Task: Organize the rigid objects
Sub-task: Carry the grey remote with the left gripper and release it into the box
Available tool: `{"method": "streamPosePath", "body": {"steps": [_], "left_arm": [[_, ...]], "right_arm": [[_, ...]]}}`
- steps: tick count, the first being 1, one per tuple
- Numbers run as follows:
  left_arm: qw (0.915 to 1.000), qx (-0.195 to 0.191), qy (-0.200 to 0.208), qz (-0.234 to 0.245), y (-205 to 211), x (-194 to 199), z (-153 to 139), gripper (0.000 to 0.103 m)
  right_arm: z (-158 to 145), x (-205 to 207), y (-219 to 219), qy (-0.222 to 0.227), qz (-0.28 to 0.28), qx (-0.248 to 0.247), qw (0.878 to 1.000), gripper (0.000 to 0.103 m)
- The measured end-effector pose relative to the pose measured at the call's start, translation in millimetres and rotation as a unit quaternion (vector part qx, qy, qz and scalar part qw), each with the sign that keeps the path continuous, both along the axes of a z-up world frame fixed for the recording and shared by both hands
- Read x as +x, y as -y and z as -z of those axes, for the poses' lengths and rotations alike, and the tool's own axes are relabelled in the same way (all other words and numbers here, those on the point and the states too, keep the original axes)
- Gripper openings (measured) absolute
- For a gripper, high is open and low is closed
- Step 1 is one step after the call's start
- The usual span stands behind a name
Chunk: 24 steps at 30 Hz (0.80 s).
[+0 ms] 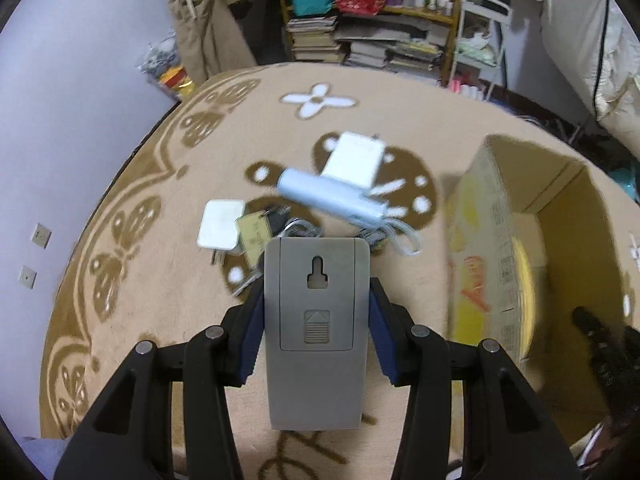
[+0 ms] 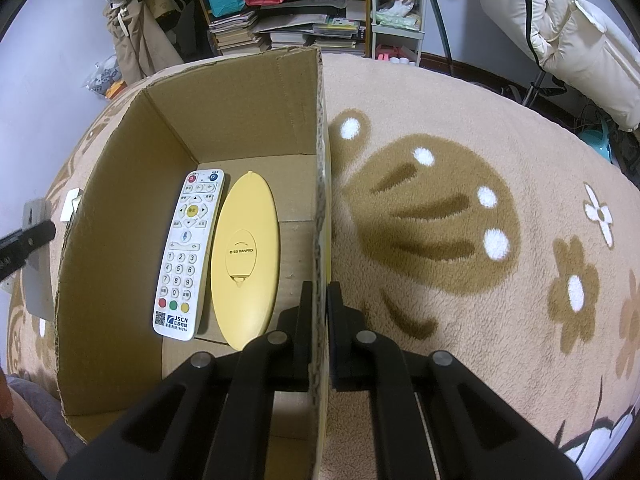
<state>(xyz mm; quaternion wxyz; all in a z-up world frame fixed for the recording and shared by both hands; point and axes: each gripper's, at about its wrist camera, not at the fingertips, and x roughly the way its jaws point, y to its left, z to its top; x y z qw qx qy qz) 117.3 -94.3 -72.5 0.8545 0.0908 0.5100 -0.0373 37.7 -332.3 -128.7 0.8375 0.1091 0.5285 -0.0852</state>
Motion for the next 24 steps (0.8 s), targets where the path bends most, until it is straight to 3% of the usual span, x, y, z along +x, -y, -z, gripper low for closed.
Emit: {"method": "streamPosePath", "body": {"steps": [2, 15, 24], "left_arm": [[0.9998, 0.010, 0.015, 0.011, 13, -1, -11, 0.046], [0.9938, -0.019, 0.074, 0.081, 89, -3, -79, 0.047], [0.9903, -0.064, 0.057, 0.109, 127, 1, -81, 0.047]], "right_arm": [[0, 0, 0, 0.000, 0.000, 0.000, 1.000, 0.007], [0, 0, -1, 0.000, 0.001, 0.002, 1.000, 0.007], [1, 0, -2, 0.000, 0.000, 0.002, 1.000, 0.007]]}}
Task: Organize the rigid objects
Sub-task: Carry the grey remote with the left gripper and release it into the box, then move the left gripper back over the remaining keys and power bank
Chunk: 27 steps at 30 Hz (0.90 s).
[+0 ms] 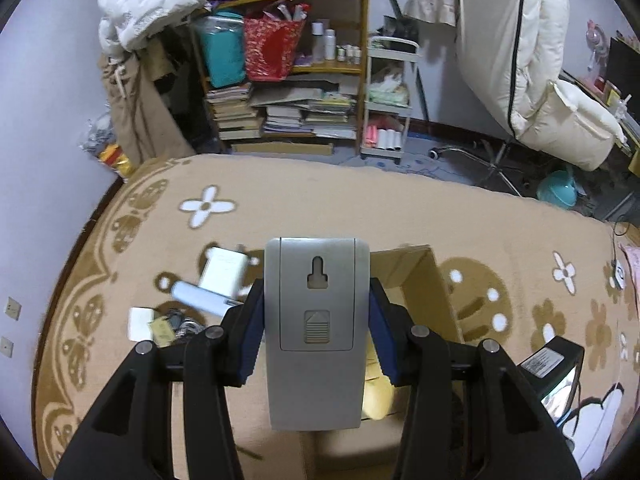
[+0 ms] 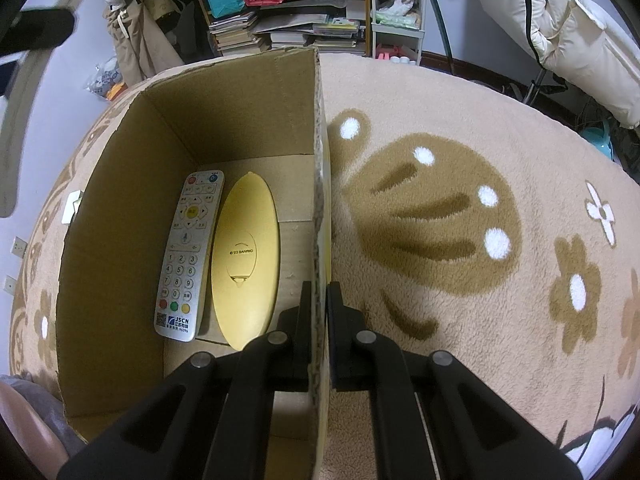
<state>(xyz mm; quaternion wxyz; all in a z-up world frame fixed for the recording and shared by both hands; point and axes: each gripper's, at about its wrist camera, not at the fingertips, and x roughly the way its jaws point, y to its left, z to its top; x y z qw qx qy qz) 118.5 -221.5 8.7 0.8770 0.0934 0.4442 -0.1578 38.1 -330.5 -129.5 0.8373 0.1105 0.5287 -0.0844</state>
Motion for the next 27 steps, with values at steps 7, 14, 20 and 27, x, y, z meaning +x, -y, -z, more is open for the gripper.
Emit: {"method": "streamPosePath", "body": {"steps": [7, 14, 20, 27], "left_arm": [[0.9988, -0.013, -0.047, 0.001, 9, 8, 37, 0.047], [0.9975, -0.006, -0.070, -0.003, 10, 11, 72, 0.046], [0.9969, 0.002, -0.079, 0.002, 11, 10, 82, 0.046], [0.9976, -0.004, -0.065, 0.024, 3, 2, 72, 0.062]], "right_arm": [[2, 1, -4, 0.000, 0.001, 0.003, 1.000, 0.007], [3, 2, -4, 0.001, 0.001, 0.006, 1.000, 0.007], [3, 2, -2, 0.001, 0.001, 0.006, 1.000, 0.007], [2, 2, -2, 0.001, -0.003, -0.003, 1.000, 0.007]]}}
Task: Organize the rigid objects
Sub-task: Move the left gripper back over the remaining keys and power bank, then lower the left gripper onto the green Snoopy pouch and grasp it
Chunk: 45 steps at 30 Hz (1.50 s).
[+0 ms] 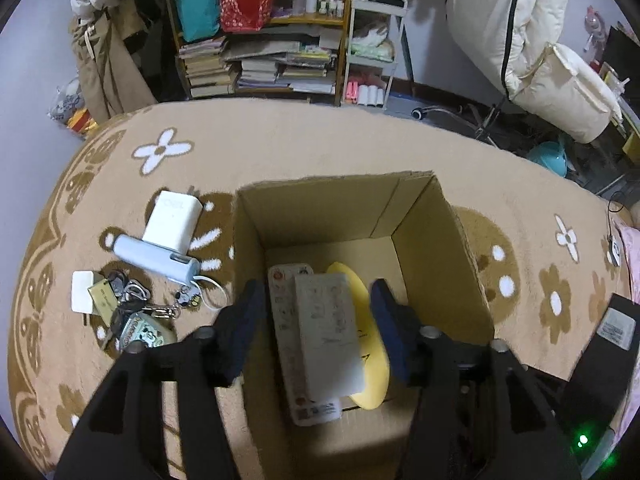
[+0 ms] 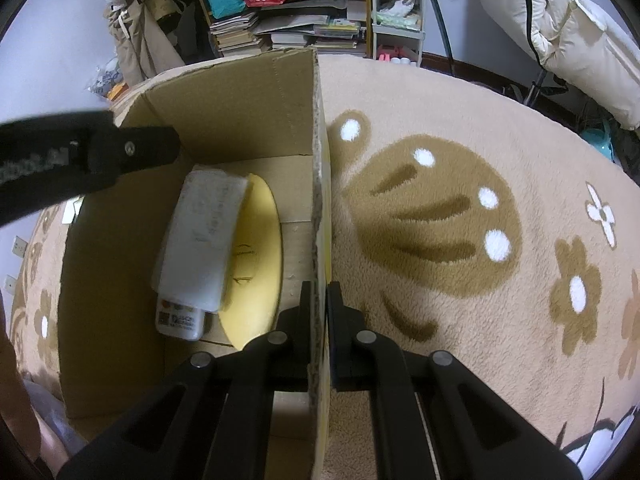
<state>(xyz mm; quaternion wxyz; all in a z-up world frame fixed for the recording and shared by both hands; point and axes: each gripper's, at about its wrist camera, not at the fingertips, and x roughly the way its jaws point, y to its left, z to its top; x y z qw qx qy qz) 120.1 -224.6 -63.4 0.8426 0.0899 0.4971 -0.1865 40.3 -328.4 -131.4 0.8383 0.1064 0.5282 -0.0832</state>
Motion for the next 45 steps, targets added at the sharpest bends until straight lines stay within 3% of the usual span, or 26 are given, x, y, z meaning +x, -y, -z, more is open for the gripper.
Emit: {"method": "streamPosePath", "body": {"steps": [2, 5, 8, 12, 19, 25, 37, 45], "left_arm": [[0.9999, 0.003, 0.010, 0.001, -3, -2, -7, 0.069], [0.9998, 0.013, 0.016, 0.001, -8, 0, -17, 0.094], [0.9987, 0.031, 0.038, -0.010, -16, 4, -26, 0.096], [0.9985, 0.020, 0.038, -0.033, -38, 14, -33, 0.101], [0.9968, 0.013, 0.035, -0.070, -79, 32, -29, 0.101], [0.9946, 0.008, 0.017, -0.102, -112, 41, -8, 0.101], [0.9938, 0.014, -0.007, -0.110, -143, 48, 27, 0.101], [0.9940, 0.016, -0.033, -0.104, -152, 51, 47, 0.088]], "right_arm": [[-1, 0, 3, 0.000, 0.001, 0.004, 1.000, 0.007], [-1, 0, 5, 0.000, 0.002, 0.009, 1.000, 0.007], [-1, 0, 6, 0.000, 0.000, 0.005, 1.000, 0.007], [0, 1, 5, 0.000, 0.001, 0.007, 1.000, 0.007], [0, 1, 6, 0.000, 0.001, 0.006, 1.000, 0.007], [0, 1, 6, 0.000, 0.001, 0.007, 1.000, 0.007], [0, 1, 6, 0.000, 0.001, 0.006, 1.000, 0.007], [0, 2, 6, 0.000, 0.001, 0.007, 1.000, 0.007]]}}
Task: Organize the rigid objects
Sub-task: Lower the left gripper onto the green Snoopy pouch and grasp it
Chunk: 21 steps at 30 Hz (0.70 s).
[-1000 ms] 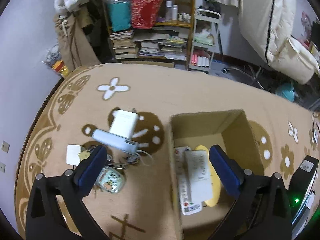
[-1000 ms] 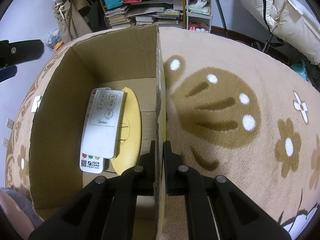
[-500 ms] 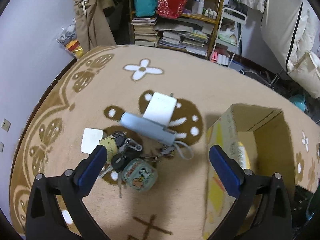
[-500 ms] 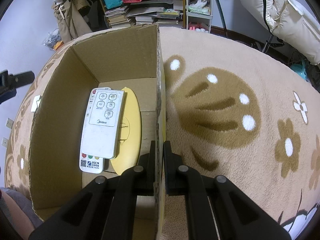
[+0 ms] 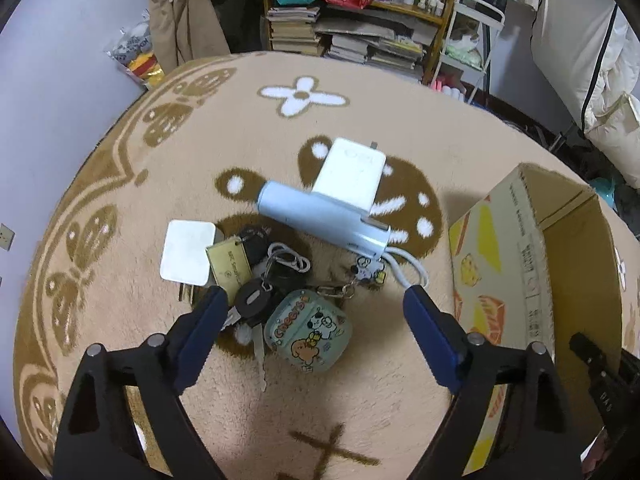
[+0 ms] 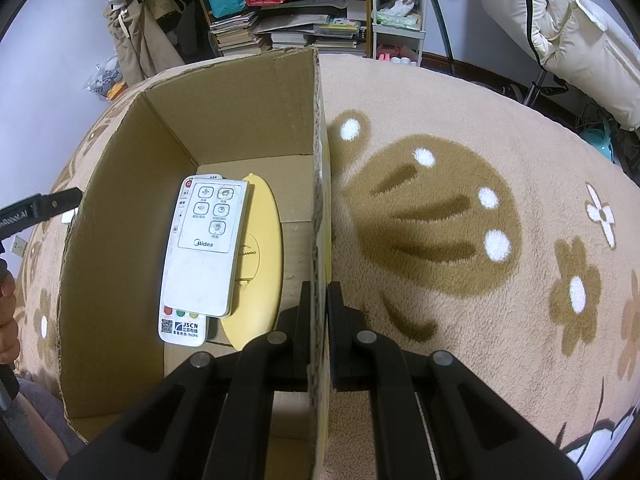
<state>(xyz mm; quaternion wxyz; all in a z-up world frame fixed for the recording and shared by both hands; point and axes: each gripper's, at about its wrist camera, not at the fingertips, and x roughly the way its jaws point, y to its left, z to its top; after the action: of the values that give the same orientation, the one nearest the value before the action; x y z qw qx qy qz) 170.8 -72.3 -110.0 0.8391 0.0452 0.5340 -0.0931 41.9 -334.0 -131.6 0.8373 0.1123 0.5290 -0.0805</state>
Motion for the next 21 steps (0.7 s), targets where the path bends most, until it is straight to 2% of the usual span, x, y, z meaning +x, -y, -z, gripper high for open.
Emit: {"method": "streamPosePath", "body": {"steps": [2, 4, 5, 6, 7, 9, 16, 21], "left_arm": [[1.0000, 0.001, -0.006, 0.003, -1, 1, 5, 0.087], [0.9999, -0.003, -0.014, 0.004, -2, 3, 9, 0.078], [0.9998, -0.001, -0.020, 0.009, -1, 4, 11, 0.067], [0.9995, 0.002, -0.026, 0.017, 0, 5, 13, 0.061], [0.9993, 0.004, -0.030, 0.020, 2, 5, 15, 0.059], [0.9990, 0.006, -0.037, 0.026, 4, 6, 19, 0.047], [0.9970, -0.019, -0.073, 0.014, -3, 12, 34, 0.045], [0.9973, -0.018, -0.071, 0.009, -5, 14, 37, 0.047]], "right_arm": [[0, 0, -1, 0.000, 0.000, 0.000, 1.000, 0.007], [0, 0, 0, 0.000, 0.000, 0.000, 1.000, 0.007], [0, 0, 0, 0.000, 0.000, 0.000, 1.000, 0.007], [0, 0, 0, 0.000, 0.000, 0.000, 1.000, 0.007], [0, 0, -1, 0.000, 0.001, 0.000, 1.000, 0.007], [0, 0, 0, 0.000, 0.000, 0.000, 1.000, 0.007], [0, 0, -1, 0.000, 0.000, 0.000, 1.000, 0.007], [0, 0, -1, 0.000, 0.000, 0.000, 1.000, 0.007]]}}
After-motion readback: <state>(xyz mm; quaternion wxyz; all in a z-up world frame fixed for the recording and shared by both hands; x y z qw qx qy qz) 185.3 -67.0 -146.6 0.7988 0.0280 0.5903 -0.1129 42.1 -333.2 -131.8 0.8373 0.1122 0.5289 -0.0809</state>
